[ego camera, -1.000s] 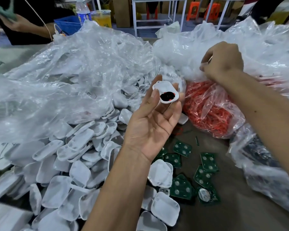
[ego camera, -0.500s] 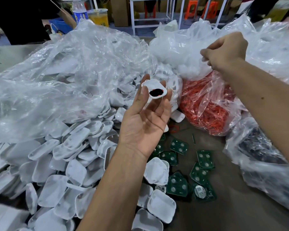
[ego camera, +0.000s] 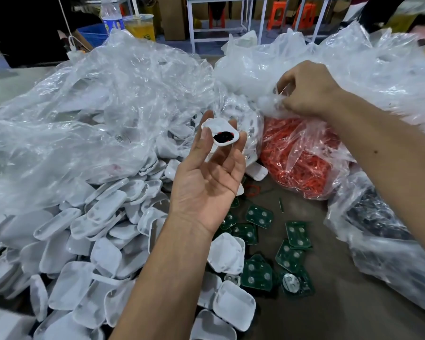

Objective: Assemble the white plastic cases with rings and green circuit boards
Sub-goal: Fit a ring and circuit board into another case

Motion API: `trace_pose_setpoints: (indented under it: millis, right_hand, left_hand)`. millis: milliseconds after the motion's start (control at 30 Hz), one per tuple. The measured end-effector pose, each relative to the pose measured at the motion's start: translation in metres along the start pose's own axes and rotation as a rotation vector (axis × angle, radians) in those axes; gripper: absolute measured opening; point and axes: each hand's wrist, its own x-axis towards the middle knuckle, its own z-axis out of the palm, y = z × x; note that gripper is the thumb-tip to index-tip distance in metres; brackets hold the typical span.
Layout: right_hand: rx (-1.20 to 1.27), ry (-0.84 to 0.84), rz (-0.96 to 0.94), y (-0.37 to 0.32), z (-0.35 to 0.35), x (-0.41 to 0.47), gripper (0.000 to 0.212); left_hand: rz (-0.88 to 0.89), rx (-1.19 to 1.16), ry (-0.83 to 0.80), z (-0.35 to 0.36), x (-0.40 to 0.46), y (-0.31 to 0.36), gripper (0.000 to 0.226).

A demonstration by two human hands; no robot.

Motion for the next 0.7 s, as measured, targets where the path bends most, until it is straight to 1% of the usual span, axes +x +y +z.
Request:
trace_pose_setpoints:
  millis: [33, 100, 167, 233, 300, 367, 433, 500, 600, 700]
  right_hand:
    - [0.014, 0.058, 0.001, -0.002, -0.001, -0.001, 0.034]
    - [0.086, 0.158, 0.06, -0.005, -0.005, 0.0, 0.03]
    - [0.139, 0.212, 0.125, -0.008, -0.009, 0.001, 0.021]
    - [0.144, 0.24, 0.161, -0.008, -0.012, 0.001, 0.02]
    - [0.081, 0.229, 0.153, -0.009, -0.016, -0.001, 0.022]
    - [0.01, 0.189, 0.117, -0.012, -0.02, -0.003, 0.029]
    - [0.03, 0.138, 0.083, -0.012, -0.023, -0.004, 0.036]
    - [0.09, 0.076, 0.052, -0.012, -0.024, -0.005, 0.031]
    - [0.033, 0.053, 0.013, -0.011, -0.026, -0.006, 0.018]
    - [-0.107, 0.043, 0.007, -0.012, -0.024, -0.004, 0.032]
  left_hand:
    - [-0.001, -0.001, 0.004, 0.0, -0.001, 0.0, 0.022]
    - [0.006, -0.002, 0.008, 0.001, 0.0, 0.0, 0.024]
    - [0.016, 0.013, 0.01, 0.001, -0.001, 0.0, 0.028]
    - [0.019, 0.024, 0.008, 0.001, -0.001, 0.0, 0.03]
    - [0.016, 0.023, 0.01, 0.001, -0.001, 0.0, 0.031]
    - [0.017, 0.028, 0.002, 0.001, -0.001, 0.0, 0.032]
    - [0.021, 0.03, -0.001, 0.001, -0.001, 0.0, 0.033]
    - [0.024, 0.027, 0.0, 0.001, -0.002, 0.0, 0.034]
    - [0.025, 0.026, -0.002, 0.001, -0.002, 0.0, 0.035]
    - [0.026, 0.031, 0.003, 0.001, -0.002, 0.0, 0.037]
